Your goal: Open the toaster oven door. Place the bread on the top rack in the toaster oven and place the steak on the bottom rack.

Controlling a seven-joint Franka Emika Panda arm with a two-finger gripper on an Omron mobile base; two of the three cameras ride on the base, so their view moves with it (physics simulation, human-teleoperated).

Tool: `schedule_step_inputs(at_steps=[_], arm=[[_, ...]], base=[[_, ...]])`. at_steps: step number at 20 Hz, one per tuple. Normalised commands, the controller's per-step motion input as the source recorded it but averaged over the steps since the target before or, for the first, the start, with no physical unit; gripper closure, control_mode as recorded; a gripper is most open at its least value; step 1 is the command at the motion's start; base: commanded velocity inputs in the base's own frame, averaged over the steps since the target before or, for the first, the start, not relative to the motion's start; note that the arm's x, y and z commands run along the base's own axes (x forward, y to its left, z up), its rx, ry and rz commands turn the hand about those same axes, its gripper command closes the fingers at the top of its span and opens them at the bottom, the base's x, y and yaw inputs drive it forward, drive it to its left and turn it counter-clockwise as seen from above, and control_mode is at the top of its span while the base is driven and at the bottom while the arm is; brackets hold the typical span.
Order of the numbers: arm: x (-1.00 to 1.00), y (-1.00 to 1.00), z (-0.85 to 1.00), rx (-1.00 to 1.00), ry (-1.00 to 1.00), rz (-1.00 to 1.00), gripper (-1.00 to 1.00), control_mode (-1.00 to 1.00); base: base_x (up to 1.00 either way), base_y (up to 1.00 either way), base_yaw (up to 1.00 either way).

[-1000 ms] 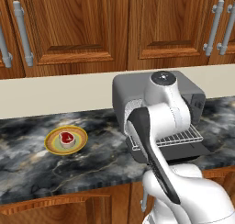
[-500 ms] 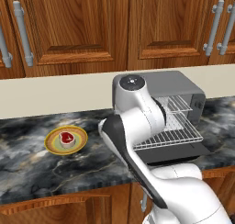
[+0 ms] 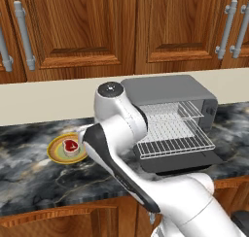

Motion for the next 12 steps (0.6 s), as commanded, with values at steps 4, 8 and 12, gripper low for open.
schedule_step_inputs(at_steps=[4, 8, 12], arm=[[0.43, 0.49, -0.24, -0.03, 0.04, -0.07, -1.0, -1.0], [0.48, 0.39, -0.26, -0.04, 0.08, -0.11, -1.0, -1.0], [0.46, 0.2, -0.34, 0.0, 0.04, -0.09, -1.0, -1.0]], base=[[0.0, 0.0, 0.0], [0.0, 0.0, 0.0], [0.0, 0.0, 0.0]])
